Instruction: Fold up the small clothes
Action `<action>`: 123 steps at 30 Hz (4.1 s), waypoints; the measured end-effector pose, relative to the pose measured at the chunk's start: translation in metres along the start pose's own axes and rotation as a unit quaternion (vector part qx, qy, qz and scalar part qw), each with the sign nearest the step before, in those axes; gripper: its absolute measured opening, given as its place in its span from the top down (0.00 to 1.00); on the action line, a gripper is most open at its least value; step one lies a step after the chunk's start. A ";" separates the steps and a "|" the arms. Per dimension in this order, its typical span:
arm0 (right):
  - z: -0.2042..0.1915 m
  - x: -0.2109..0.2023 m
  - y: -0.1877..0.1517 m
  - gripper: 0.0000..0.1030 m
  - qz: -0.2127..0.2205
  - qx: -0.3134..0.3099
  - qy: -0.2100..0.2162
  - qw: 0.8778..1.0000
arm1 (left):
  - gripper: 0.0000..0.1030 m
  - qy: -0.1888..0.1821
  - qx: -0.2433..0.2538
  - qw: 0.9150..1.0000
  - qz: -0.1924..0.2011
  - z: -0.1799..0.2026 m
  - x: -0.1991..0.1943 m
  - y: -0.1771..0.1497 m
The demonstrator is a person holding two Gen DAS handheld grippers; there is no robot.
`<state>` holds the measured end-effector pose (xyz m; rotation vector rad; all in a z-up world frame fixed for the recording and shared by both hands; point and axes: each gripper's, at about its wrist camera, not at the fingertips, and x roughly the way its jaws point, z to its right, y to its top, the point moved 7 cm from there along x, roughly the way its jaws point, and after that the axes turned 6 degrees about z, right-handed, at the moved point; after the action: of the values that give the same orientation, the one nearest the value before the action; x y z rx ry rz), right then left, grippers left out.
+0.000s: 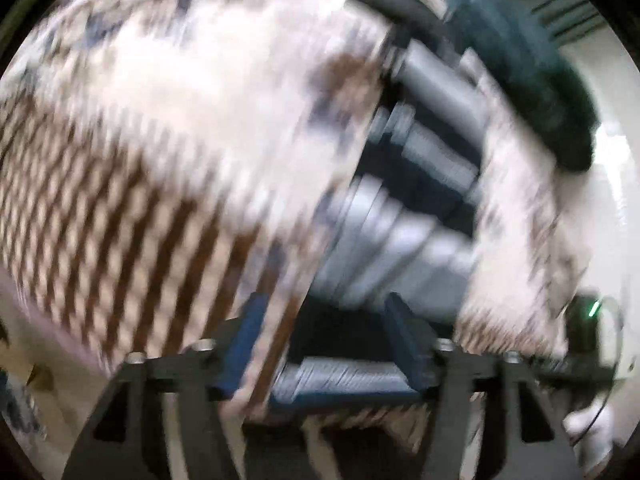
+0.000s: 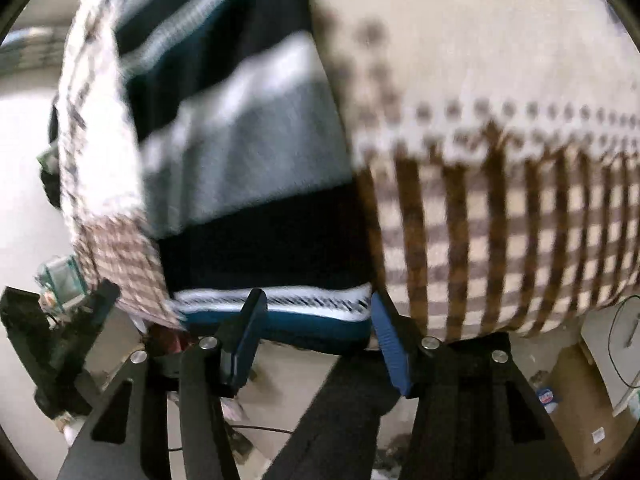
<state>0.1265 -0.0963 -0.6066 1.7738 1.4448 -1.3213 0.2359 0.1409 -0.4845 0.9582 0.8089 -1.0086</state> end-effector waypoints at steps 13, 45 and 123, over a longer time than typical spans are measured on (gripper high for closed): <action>-0.010 -0.104 0.235 0.45 0.155 0.036 0.056 0.986 | 0.37 -0.040 0.110 0.992 0.043 0.153 0.136 0.268; -0.095 0.010 0.572 0.46 0.172 -0.087 -0.017 0.981 | 0.46 0.028 0.305 0.949 -0.074 0.197 0.327 0.328; -0.024 -0.016 0.299 0.45 0.041 0.015 -0.005 0.999 | 0.41 -0.050 0.129 0.990 -0.009 0.110 0.122 0.266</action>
<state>0.4133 -0.1778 -0.6400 1.8226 1.3389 -1.3143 0.5380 0.0603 -0.4805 1.1116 0.6138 -1.1883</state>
